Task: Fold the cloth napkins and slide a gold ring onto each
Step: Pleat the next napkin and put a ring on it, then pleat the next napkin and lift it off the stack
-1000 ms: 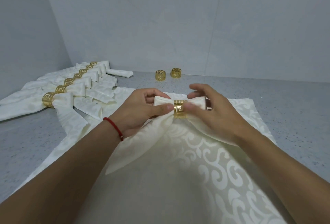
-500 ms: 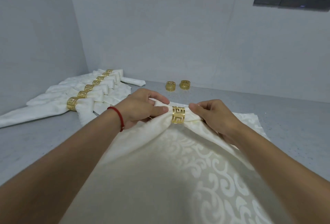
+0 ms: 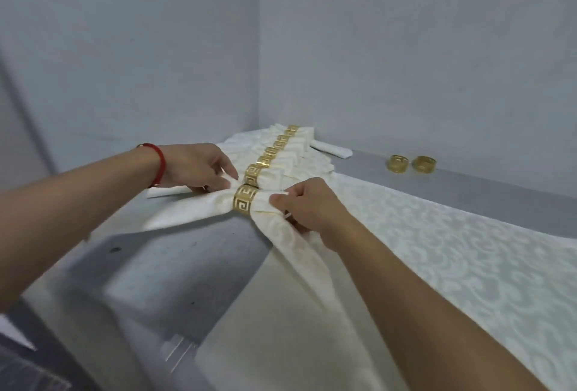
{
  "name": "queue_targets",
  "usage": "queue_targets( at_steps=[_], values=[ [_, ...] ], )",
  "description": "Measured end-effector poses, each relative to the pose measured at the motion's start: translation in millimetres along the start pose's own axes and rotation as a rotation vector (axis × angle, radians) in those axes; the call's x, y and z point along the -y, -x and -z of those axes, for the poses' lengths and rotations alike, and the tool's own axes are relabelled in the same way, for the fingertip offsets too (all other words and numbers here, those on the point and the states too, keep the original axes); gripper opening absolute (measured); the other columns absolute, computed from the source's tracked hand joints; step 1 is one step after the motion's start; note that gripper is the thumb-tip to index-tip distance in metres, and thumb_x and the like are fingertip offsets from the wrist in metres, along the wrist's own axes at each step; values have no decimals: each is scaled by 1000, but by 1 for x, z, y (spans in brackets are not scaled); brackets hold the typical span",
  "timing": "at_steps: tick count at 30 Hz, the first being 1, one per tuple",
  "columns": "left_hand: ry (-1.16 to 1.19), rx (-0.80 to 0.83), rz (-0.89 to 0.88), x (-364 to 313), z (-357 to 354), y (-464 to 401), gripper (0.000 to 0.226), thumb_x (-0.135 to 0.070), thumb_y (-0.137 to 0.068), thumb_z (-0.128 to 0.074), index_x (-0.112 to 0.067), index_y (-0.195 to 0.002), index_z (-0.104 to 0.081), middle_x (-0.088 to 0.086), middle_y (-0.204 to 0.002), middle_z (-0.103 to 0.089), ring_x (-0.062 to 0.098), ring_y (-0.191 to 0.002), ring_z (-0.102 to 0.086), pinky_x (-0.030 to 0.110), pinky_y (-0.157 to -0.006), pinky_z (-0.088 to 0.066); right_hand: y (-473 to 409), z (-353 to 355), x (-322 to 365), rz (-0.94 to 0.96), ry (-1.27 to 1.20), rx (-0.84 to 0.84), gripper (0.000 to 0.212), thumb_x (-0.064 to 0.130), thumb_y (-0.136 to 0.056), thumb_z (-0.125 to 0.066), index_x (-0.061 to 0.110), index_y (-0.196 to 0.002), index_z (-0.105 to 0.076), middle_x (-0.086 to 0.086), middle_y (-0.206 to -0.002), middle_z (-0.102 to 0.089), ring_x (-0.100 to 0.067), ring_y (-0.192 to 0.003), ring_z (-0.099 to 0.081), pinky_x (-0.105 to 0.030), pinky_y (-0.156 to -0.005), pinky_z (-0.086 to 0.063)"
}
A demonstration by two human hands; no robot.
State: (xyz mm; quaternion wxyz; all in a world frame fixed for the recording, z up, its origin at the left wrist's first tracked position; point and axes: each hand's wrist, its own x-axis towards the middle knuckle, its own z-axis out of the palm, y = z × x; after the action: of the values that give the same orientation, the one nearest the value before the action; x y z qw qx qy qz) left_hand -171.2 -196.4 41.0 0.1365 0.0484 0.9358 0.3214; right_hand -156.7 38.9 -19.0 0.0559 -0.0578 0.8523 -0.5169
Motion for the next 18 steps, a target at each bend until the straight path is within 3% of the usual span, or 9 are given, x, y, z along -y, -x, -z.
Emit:
queue_targets(
  at_steps=[2, 5, 9, 16, 18],
  values=[
    [-56, -77, 17, 15, 7, -6, 19, -12, -94, -65, -14, -113, -69, 7, -89, -58, 18, -74, -57, 29, -71, -54, -12, -26, 6, 39, 53, -96, 41, 31, -80, -77, 19, -60, -44, -7, -70, -60, -22, -64, -54, -35, -66, -47],
    [-98, -224, 5, 29, 8, -21, 19, -15, -92, -66, -17, -110, -71, 4, -87, -63, 16, -73, -57, 28, -72, -48, -29, -46, 12, 83, 222, -247, 33, 36, -82, -73, 20, -70, -46, -3, -69, -55, -24, -70, -54, -30, -59, -40],
    [-124, -383, -67, 33, -8, -35, 21, -22, -89, -70, -22, -110, -72, -2, -88, -63, 15, -83, -60, 25, -75, -42, -50, -47, 6, 37, 342, -327, 29, 34, -88, -69, 17, -83, -46, -5, -79, -50, -24, -75, -51, -29, -49, -26],
    [-145, -487, -94, 33, -18, -55, 26, -19, -90, -71, -18, -116, -70, 3, -102, -62, 18, -93, -57, 25, -84, -41, -58, -51, -2, 65, 376, -341, 36, 35, -92, -65, 18, -73, -39, -6, -79, -50, -25, -75, -51, -31, -55, -30],
    [-113, -526, -80, 33, -22, -54, 28, -13, -92, -63, -17, -119, -68, 5, -108, -64, 20, -99, -59, 25, -87, -42, -49, -42, -1, 97, 384, -356, 28, 36, -95, -59, 15, -79, -52, -6, -84, -59, -29, -84, -60, -32, -63, -37]
  ],
)
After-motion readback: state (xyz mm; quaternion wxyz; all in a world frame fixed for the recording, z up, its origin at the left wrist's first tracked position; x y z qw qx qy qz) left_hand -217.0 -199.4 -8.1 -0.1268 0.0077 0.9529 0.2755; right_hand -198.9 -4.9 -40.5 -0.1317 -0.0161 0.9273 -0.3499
